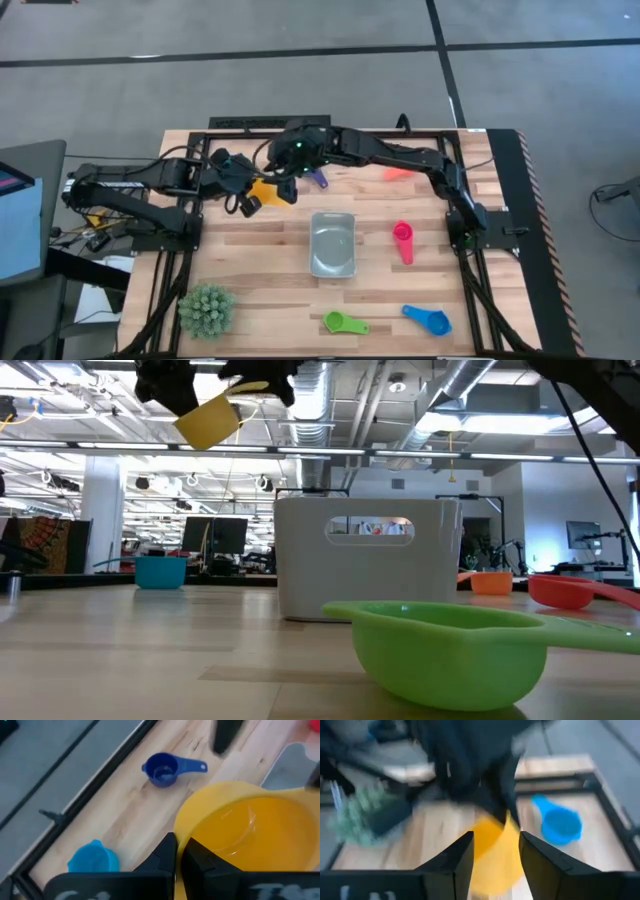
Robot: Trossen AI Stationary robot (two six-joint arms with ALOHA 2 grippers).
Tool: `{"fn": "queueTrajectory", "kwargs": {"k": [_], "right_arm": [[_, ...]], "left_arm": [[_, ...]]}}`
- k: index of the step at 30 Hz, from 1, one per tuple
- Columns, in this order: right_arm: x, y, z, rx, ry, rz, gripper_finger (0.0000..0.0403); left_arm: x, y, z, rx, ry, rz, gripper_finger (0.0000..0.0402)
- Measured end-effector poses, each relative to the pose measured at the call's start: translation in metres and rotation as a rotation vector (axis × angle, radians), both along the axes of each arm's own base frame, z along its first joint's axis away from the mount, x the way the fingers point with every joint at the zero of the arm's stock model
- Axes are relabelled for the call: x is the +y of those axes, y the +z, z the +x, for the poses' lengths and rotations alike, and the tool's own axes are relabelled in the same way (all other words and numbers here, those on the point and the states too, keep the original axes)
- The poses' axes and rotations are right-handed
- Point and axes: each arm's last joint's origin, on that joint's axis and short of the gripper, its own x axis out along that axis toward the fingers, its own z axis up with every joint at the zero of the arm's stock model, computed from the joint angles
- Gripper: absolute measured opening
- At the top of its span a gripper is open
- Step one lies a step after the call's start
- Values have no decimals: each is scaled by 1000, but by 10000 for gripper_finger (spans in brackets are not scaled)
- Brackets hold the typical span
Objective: Nest measuring cups in basket
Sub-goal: Stack the yellow measuring cup on top of the light blue measuring cup
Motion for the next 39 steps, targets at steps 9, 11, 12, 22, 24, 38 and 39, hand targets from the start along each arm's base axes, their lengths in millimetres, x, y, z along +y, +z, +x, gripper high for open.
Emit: {"fn": "queueTrajectory", "kwargs": {"k": [9, 11, 12, 22, 24, 38, 39], "right_arm": [[-3, -10, -1, 70, 65, -81, 229], [-1, -12, -4, 99, 69, 6, 229], [-1, -12, -5, 117, 64, 55, 228], [-5, -16, -11, 199, 79, 337, 192], [-4, -16, -11, 201, 88, 353, 183], [-2, -11, -9, 164, 80, 400, 40], [-4, -10, -8, 153, 68, 417, 25]], "left_arm": [[-6, 0, 1, 21, -131, -23, 0], [-6, 0, 1, 24, -113, -8, 0], [-6, 0, 1, 26, -98, 2, 0], [-2, 2, -1, 68, -55, 154, 0], [-2, 2, -1, 75, -44, 169, 0], [-2, 32, -7, 23, -50, 175, 0], [-1, 34, -8, 28, -49, 173, 0]]}}
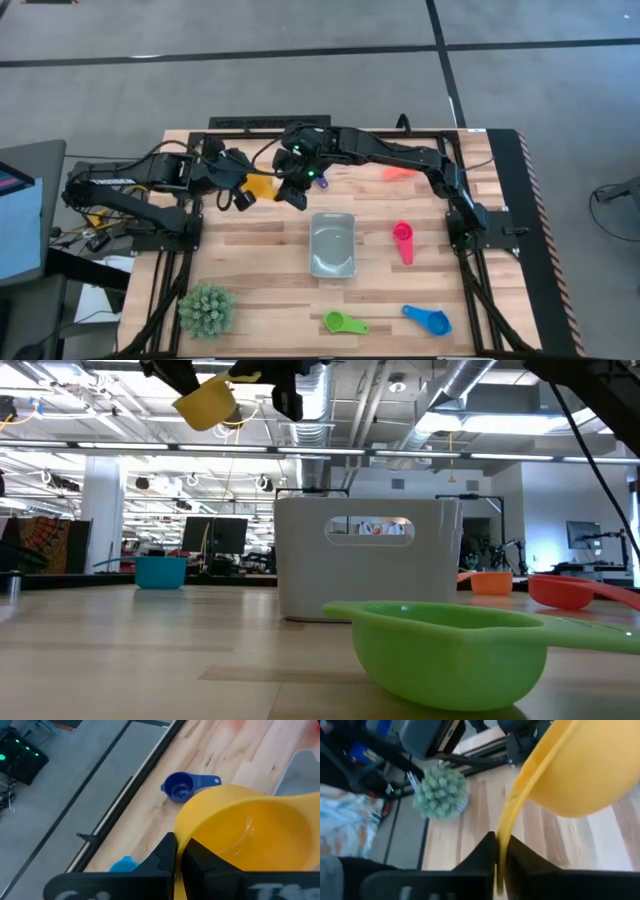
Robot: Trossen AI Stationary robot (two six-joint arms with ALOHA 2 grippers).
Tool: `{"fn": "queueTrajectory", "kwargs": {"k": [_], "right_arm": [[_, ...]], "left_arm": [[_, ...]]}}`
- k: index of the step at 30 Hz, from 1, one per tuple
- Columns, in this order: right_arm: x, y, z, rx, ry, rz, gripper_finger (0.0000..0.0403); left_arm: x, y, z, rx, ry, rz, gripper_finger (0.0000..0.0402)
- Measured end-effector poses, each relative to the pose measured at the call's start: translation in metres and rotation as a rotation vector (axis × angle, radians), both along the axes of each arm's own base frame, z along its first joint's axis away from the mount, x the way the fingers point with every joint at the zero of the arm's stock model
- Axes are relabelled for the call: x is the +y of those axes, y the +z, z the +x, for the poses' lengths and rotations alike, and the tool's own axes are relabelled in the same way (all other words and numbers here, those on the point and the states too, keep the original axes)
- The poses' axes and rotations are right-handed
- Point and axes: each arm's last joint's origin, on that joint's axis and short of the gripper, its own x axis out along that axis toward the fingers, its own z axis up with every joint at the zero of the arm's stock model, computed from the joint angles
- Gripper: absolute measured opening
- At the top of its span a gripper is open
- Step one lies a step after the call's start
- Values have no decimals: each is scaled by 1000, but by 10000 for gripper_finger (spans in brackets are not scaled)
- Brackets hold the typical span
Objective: Nest measuring cups in basket
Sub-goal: Stack the yellow measuring cup on top of the light blue measuring cup
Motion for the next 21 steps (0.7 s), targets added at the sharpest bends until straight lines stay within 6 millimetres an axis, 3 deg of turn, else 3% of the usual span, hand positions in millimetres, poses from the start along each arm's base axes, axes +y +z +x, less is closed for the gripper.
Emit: {"fn": "queueTrajectory", "kwargs": {"k": [3, 6, 11, 14, 17, 21], "right_arm": [[-8, 4, 4, -51, -55, 34, 12], [-19, -11, 23, -111, -101, 61, 9], [-38, -46, 50, -169, -139, 105, 6], [-52, -78, 68, -197, -195, 123, 6], [-66, -108, 78, -173, -233, 174, 6], [-76, -131, 85, -180, -226, 198, 6]], "left_arm": [[3, 4, -7, 4, 67, -12, 5], [6, 5, -18, -2, 205, -59, 30], [10, 11, -39, -38, 426, -239, 93], [8, 11, -47, -22, 488, -351, 124], [5, 10, -53, -19, 517, -431, 143], [0, 11, -56, -46, 528, -517, 152]]}}
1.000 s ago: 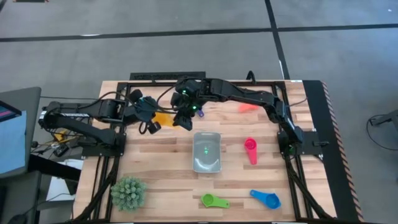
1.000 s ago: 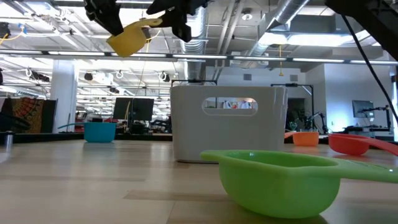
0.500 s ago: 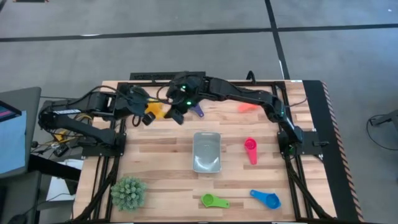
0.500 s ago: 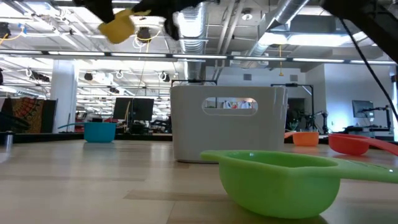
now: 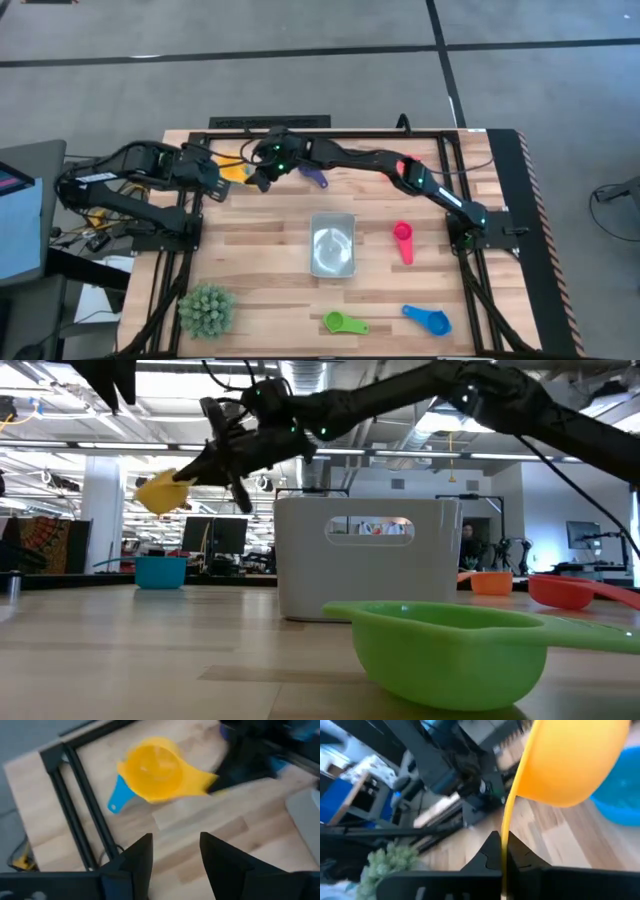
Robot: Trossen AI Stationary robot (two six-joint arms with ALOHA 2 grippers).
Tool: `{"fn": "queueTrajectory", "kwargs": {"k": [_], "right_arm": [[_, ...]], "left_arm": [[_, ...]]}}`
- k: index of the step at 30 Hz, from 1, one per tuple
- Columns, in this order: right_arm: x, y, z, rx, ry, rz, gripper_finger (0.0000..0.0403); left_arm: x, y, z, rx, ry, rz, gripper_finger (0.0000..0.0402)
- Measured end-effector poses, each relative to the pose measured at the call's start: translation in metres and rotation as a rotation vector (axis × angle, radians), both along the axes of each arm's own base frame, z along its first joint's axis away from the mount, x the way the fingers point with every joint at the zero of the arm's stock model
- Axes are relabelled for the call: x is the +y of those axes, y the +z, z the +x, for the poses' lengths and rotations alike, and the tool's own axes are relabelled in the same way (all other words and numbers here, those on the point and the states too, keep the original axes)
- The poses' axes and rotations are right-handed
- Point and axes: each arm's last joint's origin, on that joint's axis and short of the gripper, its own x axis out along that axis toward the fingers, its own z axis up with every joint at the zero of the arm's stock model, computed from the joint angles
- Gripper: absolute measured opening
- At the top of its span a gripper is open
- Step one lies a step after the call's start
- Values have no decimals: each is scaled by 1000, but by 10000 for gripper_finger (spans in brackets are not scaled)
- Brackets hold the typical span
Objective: Nest measuring cups in basket
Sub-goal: Stack the yellow measuring cup on top of the light blue measuring cup
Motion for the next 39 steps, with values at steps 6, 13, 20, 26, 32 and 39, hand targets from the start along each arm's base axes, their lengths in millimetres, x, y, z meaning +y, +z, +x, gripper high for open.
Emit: {"fn": "queueTrajectory", "kwargs": {"k": [6, 13, 20, 26, 32, 39], "right_arm": [[-28, -19, 3, -74, -14, 27, 5], [-65, -51, 3, -144, -52, 156, 5], [-73, -62, 1, -152, 12, 206, 5], [-71, -64, 1, -155, 47, 173, 5], [-71, -65, 1, -152, 56, 166, 5], [-71, -67, 0, -84, 1, 334, 5]], "left_arm": [[-4, 0, 0, -26, 23, -21, 153], [-4, 0, -1, -33, 47, -23, 153], [-3, 0, -1, -33, 54, 9, 153], [0, 1, -1, -34, 80, 61, 153], [3, 1, -2, -32, 103, 63, 153], [6, 2, -1, -45, 119, 66, 153]]}}
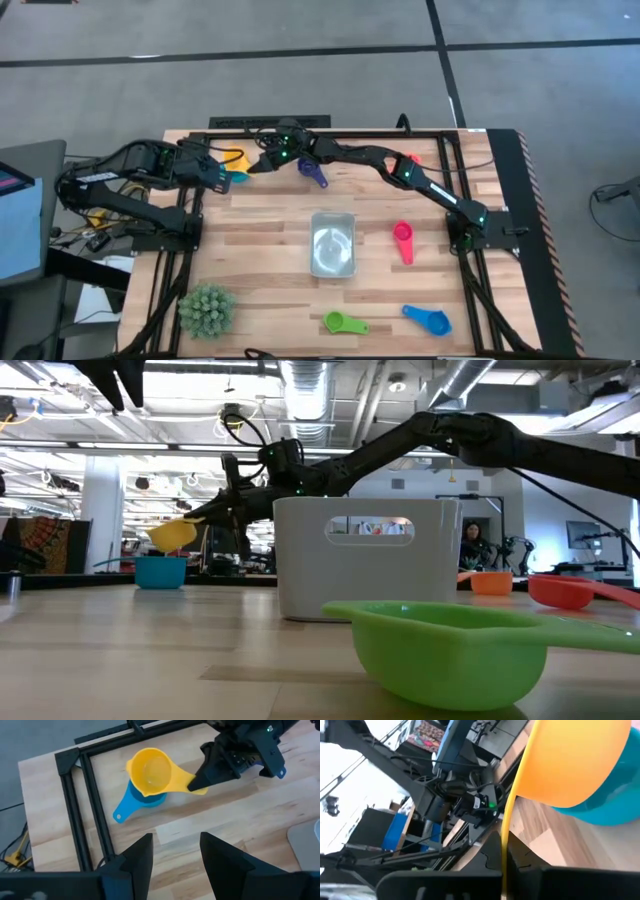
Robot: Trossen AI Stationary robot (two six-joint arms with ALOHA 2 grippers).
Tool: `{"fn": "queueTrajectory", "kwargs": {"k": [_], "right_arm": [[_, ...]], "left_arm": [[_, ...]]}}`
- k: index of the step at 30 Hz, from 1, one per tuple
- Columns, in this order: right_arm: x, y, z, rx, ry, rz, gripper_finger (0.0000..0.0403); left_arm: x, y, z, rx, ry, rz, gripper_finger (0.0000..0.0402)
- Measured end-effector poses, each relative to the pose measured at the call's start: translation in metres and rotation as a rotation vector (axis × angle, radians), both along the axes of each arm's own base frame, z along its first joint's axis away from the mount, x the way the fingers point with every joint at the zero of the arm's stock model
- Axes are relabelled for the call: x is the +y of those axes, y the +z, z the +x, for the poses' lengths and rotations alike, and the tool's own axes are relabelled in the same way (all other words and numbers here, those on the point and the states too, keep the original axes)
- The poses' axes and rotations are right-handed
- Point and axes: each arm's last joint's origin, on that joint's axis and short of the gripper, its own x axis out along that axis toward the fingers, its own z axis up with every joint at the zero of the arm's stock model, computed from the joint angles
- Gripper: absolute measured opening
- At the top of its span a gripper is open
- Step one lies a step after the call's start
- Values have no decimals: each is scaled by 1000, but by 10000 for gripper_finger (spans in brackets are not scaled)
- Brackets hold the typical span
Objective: Nest measuring cups in basket
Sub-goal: Stack the yellow measuring cup on top of the light blue measuring cup
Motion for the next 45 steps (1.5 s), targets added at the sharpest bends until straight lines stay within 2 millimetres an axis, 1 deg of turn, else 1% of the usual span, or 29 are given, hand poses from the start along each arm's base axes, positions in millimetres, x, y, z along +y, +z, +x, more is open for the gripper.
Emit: {"fn": "queueTrajectory", "kwargs": {"k": [9, 19, 28, 31, 40, 43, 45], "right_arm": [[1, 0, 1, 2, -17, -4, 5], [1, 0, 1, 45, -43, 109, 5], [1, 0, 1, 50, -38, 128, 16], [1, 0, 1, 53, -41, 142, 38], [1, 1, 2, 51, -92, 142, 147], [1, 1, 2, 52, -97, 142, 171], [1, 0, 2, 58, -97, 149, 178]], "left_arm": [[1, 0, 0, 0, 8, 0, 153], [1, 0, 0, -1, 6, -8, 153], [1, 0, 0, -2, 1, -18, 153], [0, 0, 0, -2, -2, -28, 153], [0, -1, 0, -5, 0, -35, 153], [0, -1, 0, -5, -2, -38, 153], [0, -1, 0, -5, -3, -42, 153]]}}
